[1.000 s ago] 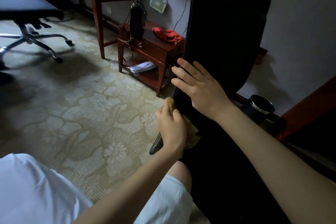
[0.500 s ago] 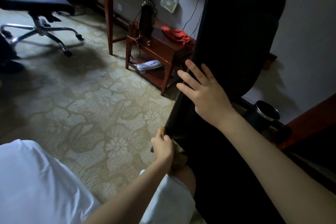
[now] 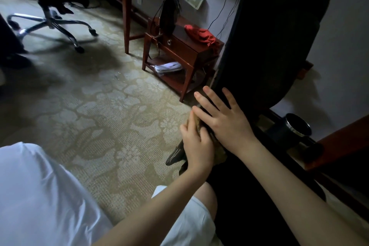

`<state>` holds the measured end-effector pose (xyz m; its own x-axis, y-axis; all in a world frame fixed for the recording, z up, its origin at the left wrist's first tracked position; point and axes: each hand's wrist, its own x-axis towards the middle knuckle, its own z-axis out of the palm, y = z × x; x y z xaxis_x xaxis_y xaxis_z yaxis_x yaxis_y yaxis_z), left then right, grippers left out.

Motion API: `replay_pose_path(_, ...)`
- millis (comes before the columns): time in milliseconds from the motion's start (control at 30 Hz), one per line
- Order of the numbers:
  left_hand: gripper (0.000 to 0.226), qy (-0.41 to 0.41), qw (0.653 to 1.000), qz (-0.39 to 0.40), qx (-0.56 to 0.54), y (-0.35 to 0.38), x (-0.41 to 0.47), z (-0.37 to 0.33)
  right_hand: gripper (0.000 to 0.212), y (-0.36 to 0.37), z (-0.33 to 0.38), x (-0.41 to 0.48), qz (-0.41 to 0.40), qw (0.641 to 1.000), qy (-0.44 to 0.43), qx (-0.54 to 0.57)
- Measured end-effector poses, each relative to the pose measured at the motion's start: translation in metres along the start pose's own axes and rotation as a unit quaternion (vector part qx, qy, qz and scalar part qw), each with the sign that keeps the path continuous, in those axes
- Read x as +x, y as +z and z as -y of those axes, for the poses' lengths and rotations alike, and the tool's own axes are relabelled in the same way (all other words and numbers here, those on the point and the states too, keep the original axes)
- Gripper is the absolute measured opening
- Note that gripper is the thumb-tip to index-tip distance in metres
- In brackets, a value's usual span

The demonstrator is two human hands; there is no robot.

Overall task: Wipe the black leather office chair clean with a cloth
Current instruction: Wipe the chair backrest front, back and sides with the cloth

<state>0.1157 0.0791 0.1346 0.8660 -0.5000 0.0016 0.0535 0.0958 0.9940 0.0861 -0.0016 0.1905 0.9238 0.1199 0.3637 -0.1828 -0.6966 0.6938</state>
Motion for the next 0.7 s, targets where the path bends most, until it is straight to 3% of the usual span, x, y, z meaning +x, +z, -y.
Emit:
replay_pose_path(200, 0.048, -0.127, 0.992, -0.024, 0.006, -0.012, 0.002, 0.044, 0.046, 0.008, 0.005, -0.002, -0.019, 1.0, -0.003, -0.014)
replay_pose_path(333, 0.042, -0.191, 0.98, -0.009, 0.059, -0.021, 0.01, 0.094, 0.042, 0.02, 0.019, -0.01, 0.039, 0.996, -0.057, -0.055)
replay_pose_path(467, 0.053, -0.235, 0.968, -0.018, 0.083, -0.013, 0.018, 0.161, 0.046, 0.024, 0.028, -0.012, 0.097, 0.99, -0.063, -0.075)
replay_pose_path(600, 0.059, -0.219, 0.974, -0.005, 0.066, -0.017, 0.013, 0.101, 0.041, 0.028, 0.033, -0.014, 0.098, 0.988, -0.054, -0.107)
replay_pose_path(700, 0.055, -0.143, 0.989, 0.022, 0.042, -0.019, 0.007, 0.073, 0.029, 0.034, 0.034, -0.015, 0.055, 0.989, -0.058, -0.127)
